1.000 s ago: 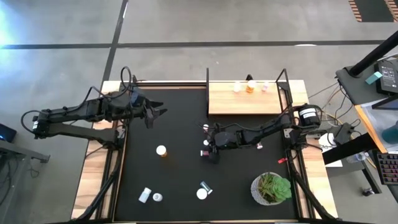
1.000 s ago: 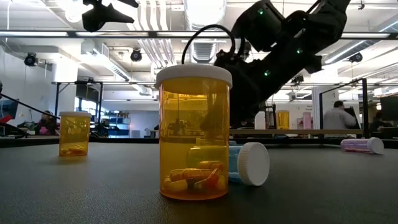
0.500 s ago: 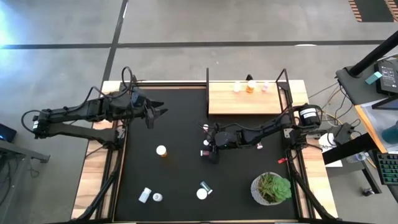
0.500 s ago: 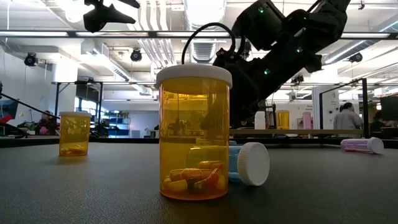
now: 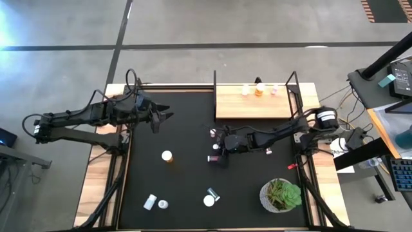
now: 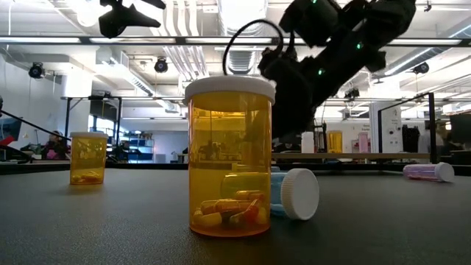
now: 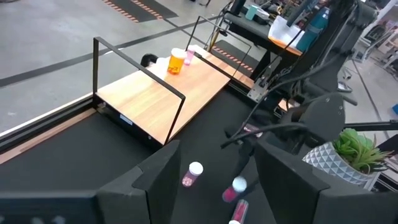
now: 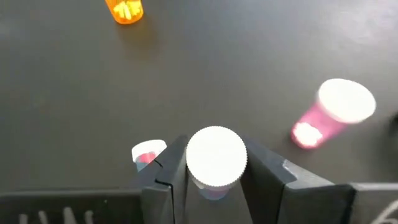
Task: Pick and place medicine bottles onto shelf by color
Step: Put the top blue pill bottle on the shelf
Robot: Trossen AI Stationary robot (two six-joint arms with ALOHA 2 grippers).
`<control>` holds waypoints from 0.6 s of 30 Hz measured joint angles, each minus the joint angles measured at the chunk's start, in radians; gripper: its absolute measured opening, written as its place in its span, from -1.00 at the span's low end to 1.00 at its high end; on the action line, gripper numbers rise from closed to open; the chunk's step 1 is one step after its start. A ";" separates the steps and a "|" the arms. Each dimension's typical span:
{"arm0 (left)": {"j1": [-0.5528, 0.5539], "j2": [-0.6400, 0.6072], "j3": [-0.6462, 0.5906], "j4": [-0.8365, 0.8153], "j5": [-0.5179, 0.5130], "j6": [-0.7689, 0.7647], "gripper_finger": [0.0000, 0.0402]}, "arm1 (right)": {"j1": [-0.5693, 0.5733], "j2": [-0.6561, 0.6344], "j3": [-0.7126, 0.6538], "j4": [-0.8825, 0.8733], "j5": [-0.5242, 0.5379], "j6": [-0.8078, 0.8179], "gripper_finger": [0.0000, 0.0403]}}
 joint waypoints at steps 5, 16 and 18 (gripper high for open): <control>0.000 0.001 0.000 0.003 0.000 0.000 -0.06 | 0.000 -0.137 0.000 -0.188 0.066 -0.007 -0.45; 0.000 0.002 0.000 0.045 -0.001 0.004 -0.06 | -0.139 -0.304 -0.017 -0.345 0.429 0.143 -0.44; 0.000 0.002 0.000 0.057 -0.001 0.008 -0.06 | -0.197 -0.290 -0.018 -0.331 0.431 0.194 -0.44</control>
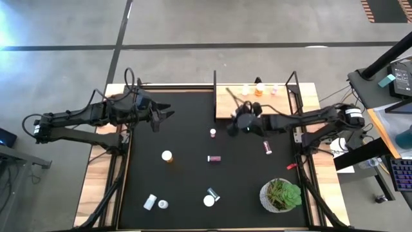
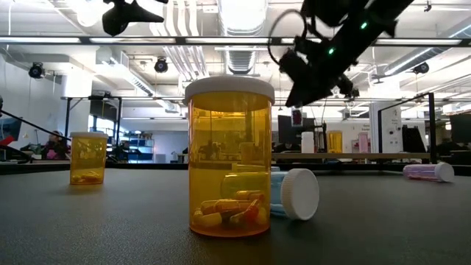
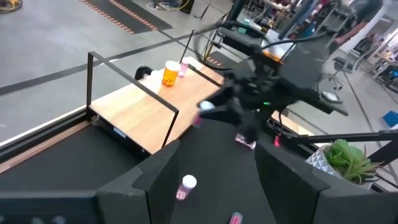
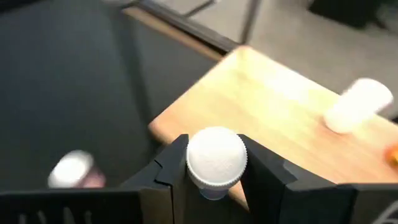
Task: Pick and place medicine bottles onto shelf by color
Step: Put the top blue pill bottle on the shelf
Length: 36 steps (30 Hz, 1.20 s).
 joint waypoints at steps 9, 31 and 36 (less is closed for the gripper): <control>0.000 -0.003 0.000 0.010 -0.001 0.023 -0.06 | -0.196 0.099 0.000 0.196 -0.006 0.112 -0.44; 0.000 -0.006 0.000 0.021 -0.036 0.079 -0.06 | -0.341 0.288 0.000 0.451 -0.005 0.094 -0.44; 0.000 -0.011 0.000 0.021 -0.055 0.080 -0.06 | -0.346 0.310 0.002 0.485 -0.006 0.094 -0.44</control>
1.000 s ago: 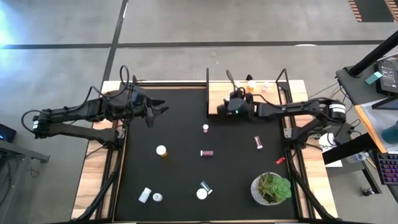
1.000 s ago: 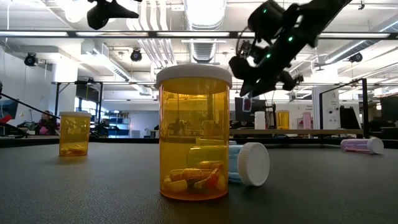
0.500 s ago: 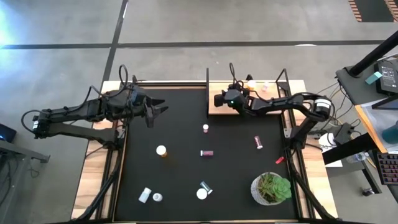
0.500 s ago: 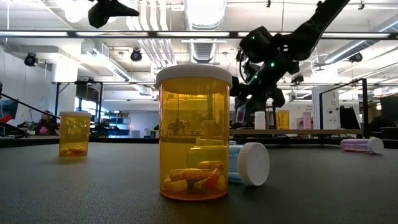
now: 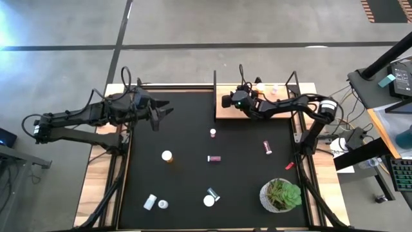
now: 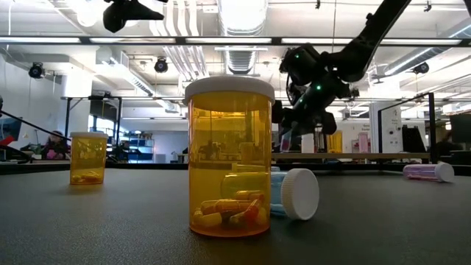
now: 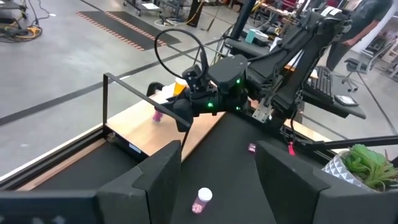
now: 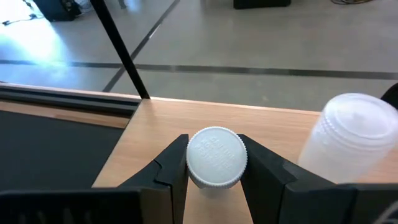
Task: Pick and place medicine bottles onto shelf by color
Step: Put the top blue pill bottle on the shelf
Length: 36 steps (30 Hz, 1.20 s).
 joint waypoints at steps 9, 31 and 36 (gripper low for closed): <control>0.000 -0.009 0.000 0.000 -0.003 0.000 -0.06 | -0.012 0.044 0.083 -0.016 -0.001 -0.088 -0.44; 0.000 -0.033 0.000 -0.002 -0.004 -0.001 -0.06 | -0.026 0.171 0.305 -0.334 -0.021 -0.011 -0.44; 0.000 -0.038 0.000 -0.002 -0.004 -0.001 -0.06 | -0.026 0.175 0.299 -0.359 -0.046 -0.005 -0.44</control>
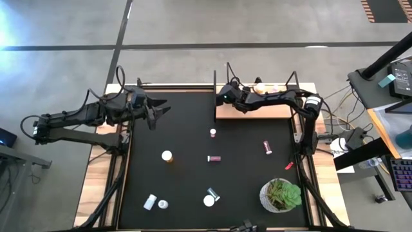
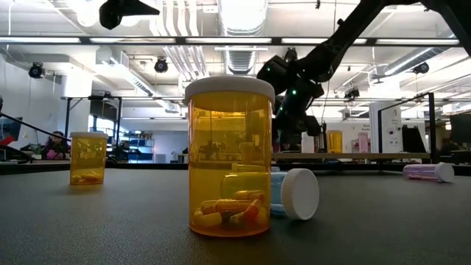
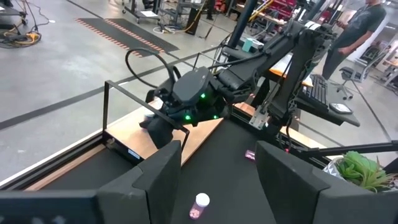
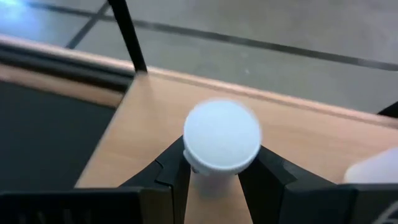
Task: Pick and place medicine bottles onto shelf by color
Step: Put the top blue pill bottle on the shelf
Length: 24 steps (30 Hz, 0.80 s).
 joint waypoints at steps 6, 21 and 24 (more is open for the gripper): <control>0.000 -0.002 0.000 0.000 0.000 0.000 -0.06 | 0.000 -0.003 0.000 0.007 0.004 -0.001 -0.44; 0.000 0.000 0.000 0.000 0.000 -0.002 -0.06 | 0.000 -0.006 0.000 -0.032 -0.032 -0.002 -0.31; 0.000 0.000 0.000 0.001 0.000 -0.002 -0.06 | 0.000 -0.006 0.000 -0.041 -0.033 0.005 -0.30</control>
